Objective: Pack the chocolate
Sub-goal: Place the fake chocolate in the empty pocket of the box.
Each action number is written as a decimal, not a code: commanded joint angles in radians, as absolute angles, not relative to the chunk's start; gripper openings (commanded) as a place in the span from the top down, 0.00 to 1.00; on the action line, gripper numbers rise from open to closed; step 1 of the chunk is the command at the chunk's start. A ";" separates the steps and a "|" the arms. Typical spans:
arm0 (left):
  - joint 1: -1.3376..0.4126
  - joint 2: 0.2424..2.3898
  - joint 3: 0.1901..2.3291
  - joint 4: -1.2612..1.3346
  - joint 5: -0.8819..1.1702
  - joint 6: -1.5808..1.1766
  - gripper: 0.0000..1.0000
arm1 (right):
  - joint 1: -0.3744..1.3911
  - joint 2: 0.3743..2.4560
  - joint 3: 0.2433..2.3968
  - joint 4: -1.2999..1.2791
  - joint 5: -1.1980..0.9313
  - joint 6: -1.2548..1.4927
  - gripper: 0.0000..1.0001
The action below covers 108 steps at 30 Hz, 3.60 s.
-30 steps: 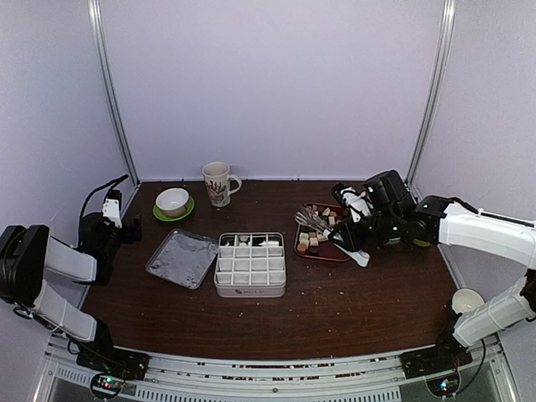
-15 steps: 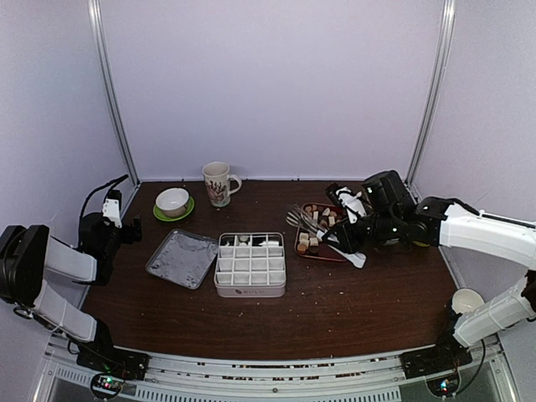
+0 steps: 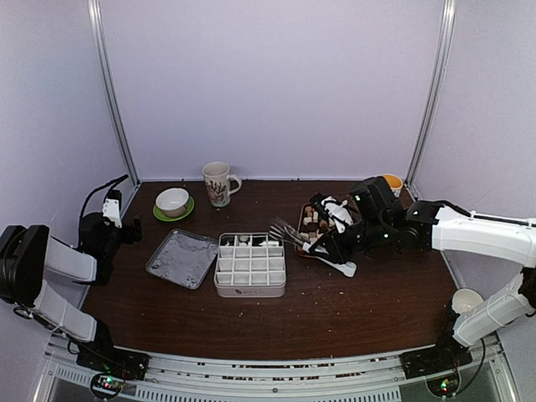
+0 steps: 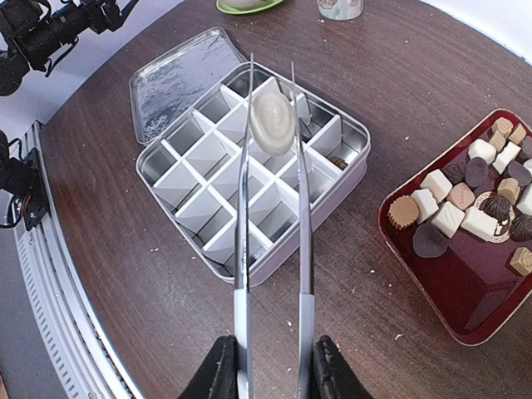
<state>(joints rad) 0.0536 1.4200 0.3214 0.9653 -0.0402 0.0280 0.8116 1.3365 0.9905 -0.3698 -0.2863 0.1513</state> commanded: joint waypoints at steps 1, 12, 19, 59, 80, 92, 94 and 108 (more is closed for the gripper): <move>0.060 1.424 0.341 0.991 -0.029 0.032 0.02 | 0.822 1.353 1.018 -0.324 -0.299 0.141 0.81; 0.061 1.425 0.341 0.991 -0.029 0.032 0.02 | 0.834 1.365 1.014 -0.319 -0.292 0.137 0.82; 0.061 1.425 0.341 0.991 -0.030 0.032 0.02 | 0.843 1.396 1.017 -0.338 -0.300 0.123 0.82; 0.061 1.425 0.341 0.991 -0.030 0.032 0.02 | 0.851 1.518 1.069 -0.373 -0.157 0.098 0.81; 0.061 1.425 0.341 0.990 -0.029 0.032 0.02 | 0.851 1.509 1.065 -0.362 -0.148 0.107 0.70; 0.060 1.425 0.341 0.991 -0.030 0.032 0.02 | 0.850 1.479 1.052 -0.349 -0.136 0.110 0.70; 0.061 1.425 0.341 0.990 -0.029 0.032 0.02 | 0.850 1.469 1.047 -0.341 -0.134 0.112 0.70; 0.061 1.425 0.341 0.991 -0.030 0.032 0.02 | 0.850 1.418 1.017 -0.306 -0.129 0.114 0.70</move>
<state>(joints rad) 0.0536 1.4200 0.3214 0.9657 -0.0402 0.0280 0.8463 1.4559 1.0317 -0.3553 -0.1516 0.1081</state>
